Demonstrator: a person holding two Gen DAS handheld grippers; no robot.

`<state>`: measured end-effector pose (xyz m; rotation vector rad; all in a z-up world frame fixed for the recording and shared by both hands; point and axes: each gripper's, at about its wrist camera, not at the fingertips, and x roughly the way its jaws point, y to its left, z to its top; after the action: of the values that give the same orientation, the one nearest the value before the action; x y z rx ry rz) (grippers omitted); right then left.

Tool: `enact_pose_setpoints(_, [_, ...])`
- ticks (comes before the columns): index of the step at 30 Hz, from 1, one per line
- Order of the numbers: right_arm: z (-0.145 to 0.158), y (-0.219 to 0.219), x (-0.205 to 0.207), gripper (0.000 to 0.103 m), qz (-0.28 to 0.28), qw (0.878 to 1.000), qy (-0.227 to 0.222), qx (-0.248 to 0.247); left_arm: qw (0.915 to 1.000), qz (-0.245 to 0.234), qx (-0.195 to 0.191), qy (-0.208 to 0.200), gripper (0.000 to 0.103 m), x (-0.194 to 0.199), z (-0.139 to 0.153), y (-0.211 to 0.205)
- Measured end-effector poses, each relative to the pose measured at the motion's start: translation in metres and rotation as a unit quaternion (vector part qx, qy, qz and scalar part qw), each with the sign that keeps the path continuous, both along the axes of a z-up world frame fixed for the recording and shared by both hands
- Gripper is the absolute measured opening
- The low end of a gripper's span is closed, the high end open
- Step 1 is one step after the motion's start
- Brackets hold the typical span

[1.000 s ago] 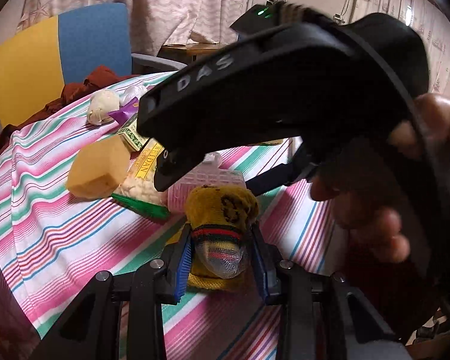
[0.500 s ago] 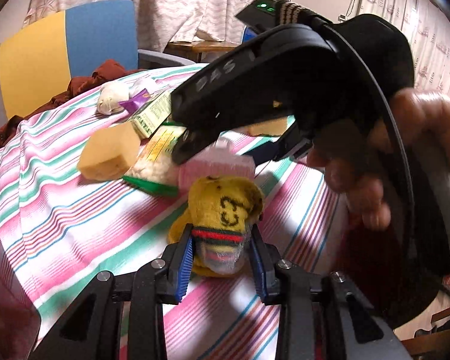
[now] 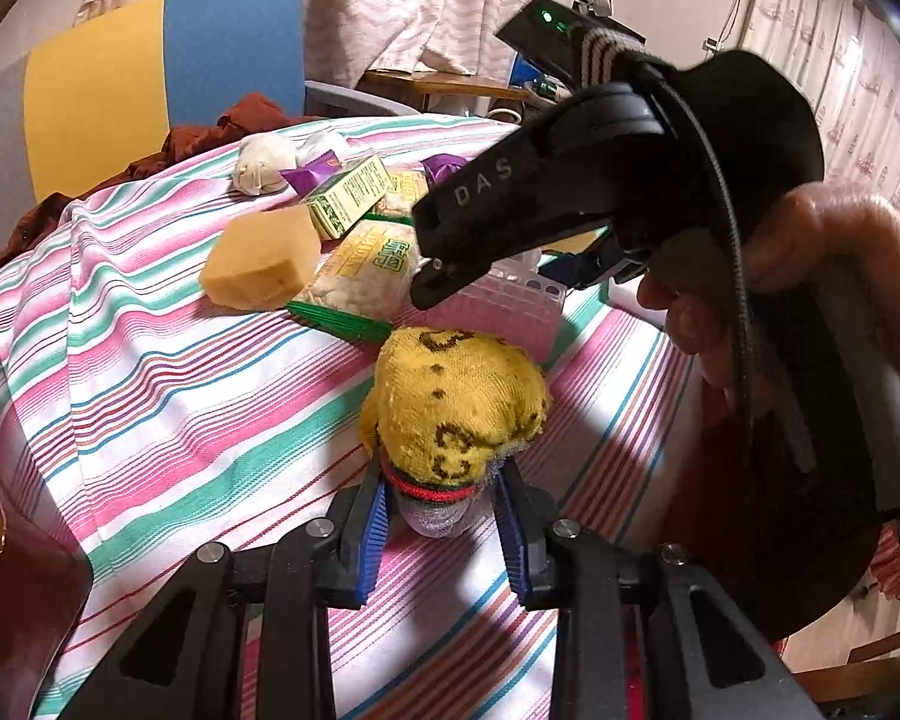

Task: Organize objects
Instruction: 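Grasp the yellow knitted pouch with left gripper while right grasps the pink plastic case, then carry pouch and pink case into the gold tray and release both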

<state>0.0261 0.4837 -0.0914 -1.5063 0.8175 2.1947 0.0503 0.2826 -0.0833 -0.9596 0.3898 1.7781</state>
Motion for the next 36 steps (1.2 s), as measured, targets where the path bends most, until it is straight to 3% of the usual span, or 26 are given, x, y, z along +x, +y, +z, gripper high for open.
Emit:
enact_pose_setpoints(3, [0.007,0.003,0.004,0.061,-0.008,1.0,0.018,0.004,1.0,0.006,0.005,0.0,0.031,-0.003,0.001,-0.001])
enact_pose_setpoints(9, [0.039,0.019,0.027,0.061,-0.039,0.99,0.132,-0.016,0.9993,0.025,0.028,-0.002,0.031,-0.011,0.019,-0.014])
enact_pose_setpoints(14, [0.064,-0.001,0.023,0.061,-0.002,0.985,0.172,-0.014,0.9965,0.059,0.055,0.019,0.031,-0.02,0.047,-0.04])
enact_pose_setpoints(18, [0.086,-0.048,0.0,0.061,0.057,0.978,0.202,-0.01,0.9899,0.116,0.078,0.028,0.031,-0.039,0.068,-0.074])
enact_pose_setpoints(24, [0.105,-0.123,-0.046,0.062,0.156,0.964,0.214,-0.018,0.9651,0.24,0.095,0.044,0.031,-0.079,0.089,-0.149])
enact_pose_setpoints(32, [0.105,-0.219,-0.117,0.063,0.253,0.948,0.195,-0.005,0.9123,0.397,0.082,0.055,0.031,-0.133,0.085,-0.251])
enact_pose_setpoints(34, [0.104,-0.233,-0.128,0.063,0.26,0.946,0.193,-0.003,0.8991,0.428,0.061,0.068,0.039,-0.138,0.081,-0.267])
enact_pose_setpoints(36, [0.104,-0.244,-0.136,0.077,0.264,0.945,0.193,-0.007,0.8904,0.447,0.051,0.071,0.048,-0.139,0.074,-0.283])
